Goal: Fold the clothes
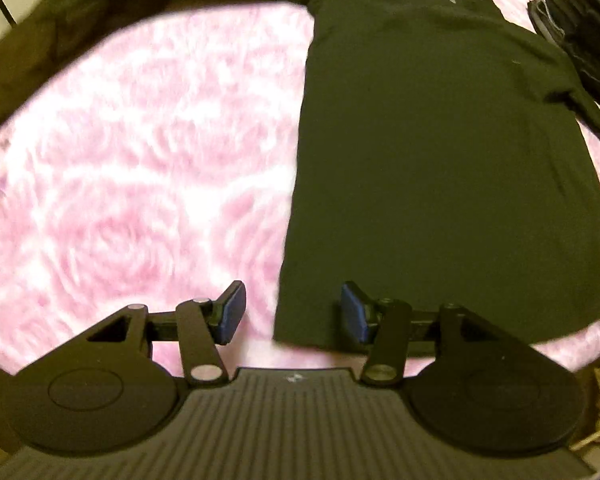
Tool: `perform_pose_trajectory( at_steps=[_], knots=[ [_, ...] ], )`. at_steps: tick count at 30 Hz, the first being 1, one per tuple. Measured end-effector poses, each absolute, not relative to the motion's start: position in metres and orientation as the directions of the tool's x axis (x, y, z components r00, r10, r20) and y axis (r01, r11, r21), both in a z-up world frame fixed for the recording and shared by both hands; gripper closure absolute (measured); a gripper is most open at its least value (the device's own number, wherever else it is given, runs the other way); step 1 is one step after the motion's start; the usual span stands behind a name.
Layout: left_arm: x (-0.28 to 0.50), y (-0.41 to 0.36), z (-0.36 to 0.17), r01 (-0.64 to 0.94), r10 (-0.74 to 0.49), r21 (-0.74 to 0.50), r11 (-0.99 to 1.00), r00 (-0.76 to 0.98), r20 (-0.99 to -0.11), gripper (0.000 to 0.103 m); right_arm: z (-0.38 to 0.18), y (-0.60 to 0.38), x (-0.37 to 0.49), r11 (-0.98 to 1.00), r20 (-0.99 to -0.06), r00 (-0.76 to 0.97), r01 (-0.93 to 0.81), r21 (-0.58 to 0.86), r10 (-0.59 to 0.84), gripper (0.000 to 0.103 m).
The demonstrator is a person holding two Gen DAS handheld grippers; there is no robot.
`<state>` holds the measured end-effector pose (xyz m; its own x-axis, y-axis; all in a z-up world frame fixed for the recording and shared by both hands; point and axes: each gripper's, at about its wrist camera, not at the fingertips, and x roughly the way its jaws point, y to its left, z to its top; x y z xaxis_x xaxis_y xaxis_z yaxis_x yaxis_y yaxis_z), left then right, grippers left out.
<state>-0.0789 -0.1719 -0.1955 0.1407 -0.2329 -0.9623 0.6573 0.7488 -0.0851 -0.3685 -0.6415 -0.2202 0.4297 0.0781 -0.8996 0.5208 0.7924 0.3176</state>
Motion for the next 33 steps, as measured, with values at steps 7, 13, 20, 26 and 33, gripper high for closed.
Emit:
perform_pose_trajectory(
  at_steps=[7, 13, 20, 26, 33],
  knots=[
    [-0.069, -0.167, -0.221, 0.723, -0.289, -0.157, 0.673, 0.062, -0.955, 0.099, -0.216, -0.64, -0.365, 0.787, -0.922, 0.385, 0.555, 0.268, 0.042, 0.103],
    [-0.069, -0.148, -0.165, 0.751, -0.347, -0.192, 0.632, 0.053, -0.936, 0.102, -0.145, -0.672, -0.401, 0.81, -0.942, 0.321, 0.575, 0.112, -0.098, 0.103],
    [-0.109, -0.135, -0.194, 0.74, -0.286, -0.202, 0.642, -0.013, -0.958, 0.102, -0.182, -0.658, -0.42, 0.833, -0.975, 0.2, 0.553, 0.027, -0.101, 0.103],
    [-0.125, -0.127, -0.205, 0.736, -0.239, -0.184, 0.651, -0.031, -0.97, 0.101, -0.195, -0.66, -0.436, 0.814, -0.976, 0.202, 0.578, 0.051, -0.082, 0.102],
    [-0.115, -0.128, -0.179, 0.712, -0.172, -0.081, 0.698, 0.057, -0.983, 0.085, -0.168, -0.663, -0.412, 0.869, -0.956, 0.253, 0.495, -0.004, -0.148, 0.031]
  ],
)
